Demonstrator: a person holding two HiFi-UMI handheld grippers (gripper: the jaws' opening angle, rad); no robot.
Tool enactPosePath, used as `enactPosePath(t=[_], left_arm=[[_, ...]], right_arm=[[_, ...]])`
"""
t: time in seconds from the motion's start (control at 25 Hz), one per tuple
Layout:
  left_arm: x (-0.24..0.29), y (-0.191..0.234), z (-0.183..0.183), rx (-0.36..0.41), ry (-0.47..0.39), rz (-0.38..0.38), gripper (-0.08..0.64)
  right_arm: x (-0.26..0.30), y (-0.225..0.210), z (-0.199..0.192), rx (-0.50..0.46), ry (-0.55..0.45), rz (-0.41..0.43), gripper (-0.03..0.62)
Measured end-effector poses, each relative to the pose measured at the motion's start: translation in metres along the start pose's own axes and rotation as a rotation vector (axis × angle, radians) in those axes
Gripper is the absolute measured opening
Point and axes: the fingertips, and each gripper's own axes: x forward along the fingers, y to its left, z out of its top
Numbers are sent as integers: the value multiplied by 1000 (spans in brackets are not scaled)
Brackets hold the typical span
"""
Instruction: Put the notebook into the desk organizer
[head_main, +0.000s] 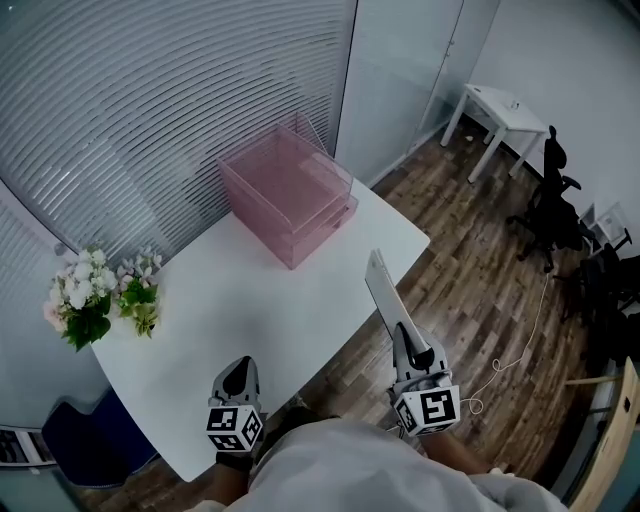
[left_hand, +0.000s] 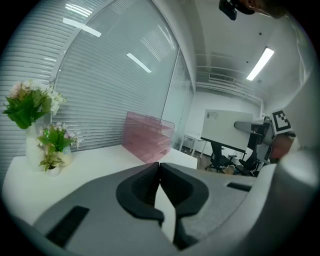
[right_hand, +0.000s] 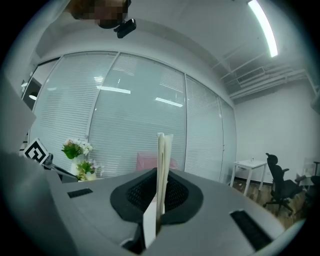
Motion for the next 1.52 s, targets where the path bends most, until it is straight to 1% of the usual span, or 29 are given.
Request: enactPosePath(t=[0.16, 0.36, 0.48, 0.68, 0.88, 1.0, 1.16, 1.32, 1.52], left_arm=[[20, 18, 9, -23, 3, -14, 9], [35, 46, 5, -37, 28, -15, 9], [39, 56, 3, -47, 38, -9, 9], [45, 56, 8, -58, 37, 9, 9], [51, 51, 12, -57, 31, 55, 9], [55, 44, 12, -86, 18, 99, 9], [62, 27, 18, -100, 0, 129, 9], [64, 18, 24, -110, -12, 163, 9], [60, 18, 21, -132, -21, 216, 9]], right_arm=[[39, -3, 10, -22, -2, -20, 23], [81, -5, 25, -59, -14, -53, 23], [104, -7, 36, -88, -31, -51, 24], [136, -19, 59, -153, -67, -32, 23], [174, -33, 73, -221, -94, 19, 25], [199, -39, 79, -274, -105, 71, 23], [239, -41, 89, -398, -120, 160, 24], [282, -31, 99, -516, -133, 249, 23], [328, -17, 95, -641, -94, 316, 23]])
